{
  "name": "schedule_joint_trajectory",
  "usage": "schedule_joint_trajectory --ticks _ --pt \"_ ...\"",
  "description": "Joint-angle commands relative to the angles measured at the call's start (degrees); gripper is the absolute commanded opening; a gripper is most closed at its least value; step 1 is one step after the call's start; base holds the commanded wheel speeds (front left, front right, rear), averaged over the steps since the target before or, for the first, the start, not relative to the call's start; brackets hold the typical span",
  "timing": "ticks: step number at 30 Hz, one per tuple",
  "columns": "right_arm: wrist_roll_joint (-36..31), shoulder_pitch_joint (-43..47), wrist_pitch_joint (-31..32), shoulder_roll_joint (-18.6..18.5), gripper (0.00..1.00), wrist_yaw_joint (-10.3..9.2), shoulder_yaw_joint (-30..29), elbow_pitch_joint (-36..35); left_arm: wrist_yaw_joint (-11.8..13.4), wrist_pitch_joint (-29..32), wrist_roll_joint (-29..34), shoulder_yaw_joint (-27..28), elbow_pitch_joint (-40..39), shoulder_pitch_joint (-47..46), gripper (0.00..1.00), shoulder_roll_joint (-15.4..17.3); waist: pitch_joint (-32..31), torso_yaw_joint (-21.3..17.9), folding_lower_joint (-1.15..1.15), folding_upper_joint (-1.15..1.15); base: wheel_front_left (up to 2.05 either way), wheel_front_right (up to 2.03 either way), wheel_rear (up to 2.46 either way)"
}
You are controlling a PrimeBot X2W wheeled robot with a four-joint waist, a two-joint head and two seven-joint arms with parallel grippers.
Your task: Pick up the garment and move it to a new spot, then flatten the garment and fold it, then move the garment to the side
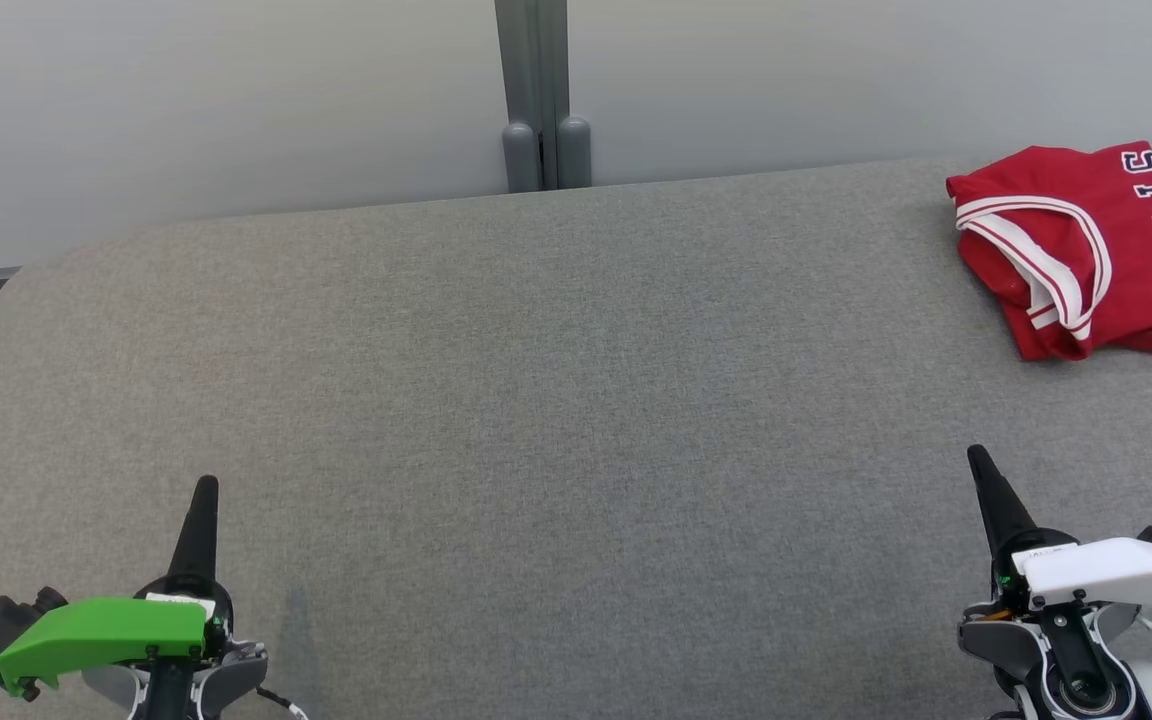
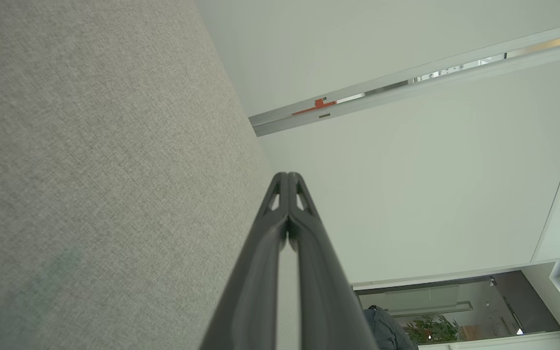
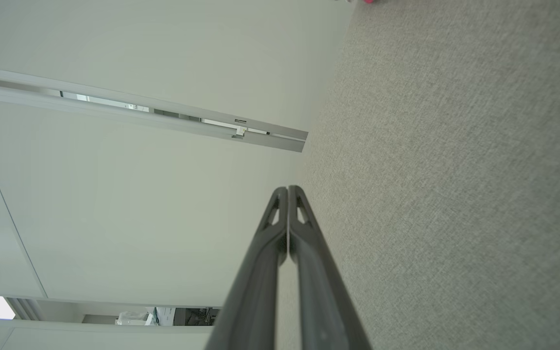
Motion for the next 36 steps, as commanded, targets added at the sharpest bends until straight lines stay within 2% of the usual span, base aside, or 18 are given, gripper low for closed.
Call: schedule_joint_trajectory --ticks 1,36 --pt "1.4 -1.0 0.4 0.0 0.0 0.05 -0.3 0.0 -0.5 0.3 -1.4 0.5 -0.2 -1.3 0.0 0.0 0.0 0.0 0.0 0.0 0.0 0.0 0.0" --pt "15.4 -2.2 3.6 0.3 0.0 0.04 -1.6 1.1 -2.3 3.0 -13.3 2.9 0.9 -2.2 0.0 -1.9 0.1 -0.4 0.0 0.0 0.0 0.0 0.0"
